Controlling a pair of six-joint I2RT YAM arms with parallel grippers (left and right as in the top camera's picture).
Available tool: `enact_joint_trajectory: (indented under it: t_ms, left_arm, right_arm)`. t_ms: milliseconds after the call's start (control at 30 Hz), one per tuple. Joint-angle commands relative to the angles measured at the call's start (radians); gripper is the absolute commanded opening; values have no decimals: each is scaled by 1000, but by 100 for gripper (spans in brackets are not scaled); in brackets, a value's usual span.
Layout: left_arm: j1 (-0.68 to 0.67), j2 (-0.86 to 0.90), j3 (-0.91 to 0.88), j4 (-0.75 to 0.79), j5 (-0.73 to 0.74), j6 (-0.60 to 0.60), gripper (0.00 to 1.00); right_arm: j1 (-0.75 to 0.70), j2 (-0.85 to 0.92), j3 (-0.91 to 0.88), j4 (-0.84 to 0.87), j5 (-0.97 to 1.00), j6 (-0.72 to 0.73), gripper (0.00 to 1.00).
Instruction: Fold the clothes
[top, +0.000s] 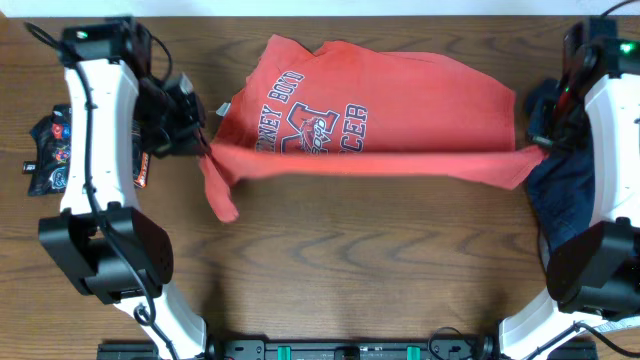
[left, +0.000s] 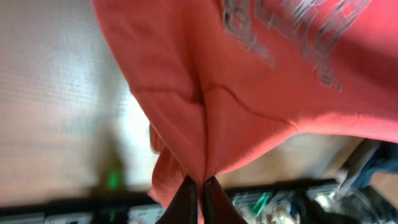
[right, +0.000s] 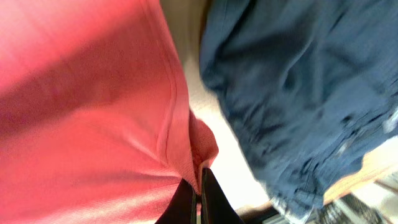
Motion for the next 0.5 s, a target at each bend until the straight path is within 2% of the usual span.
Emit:
enact_joint_trajectory:
  t_ms: [0,233,467]
  left_arm:
    - [-21,3,-137,-8,-80,24,6]
    - [-25,-32,-452,127,-83,23,6]
    - [-24,-42,-629,184,-85,14,6]
  right_arm:
    - [-15,4,-124,8,-51,-6,1]
    - [-15,3,-419,171,-132,-21,1]
    - [-15,3,-534,226,-139,-8,1]
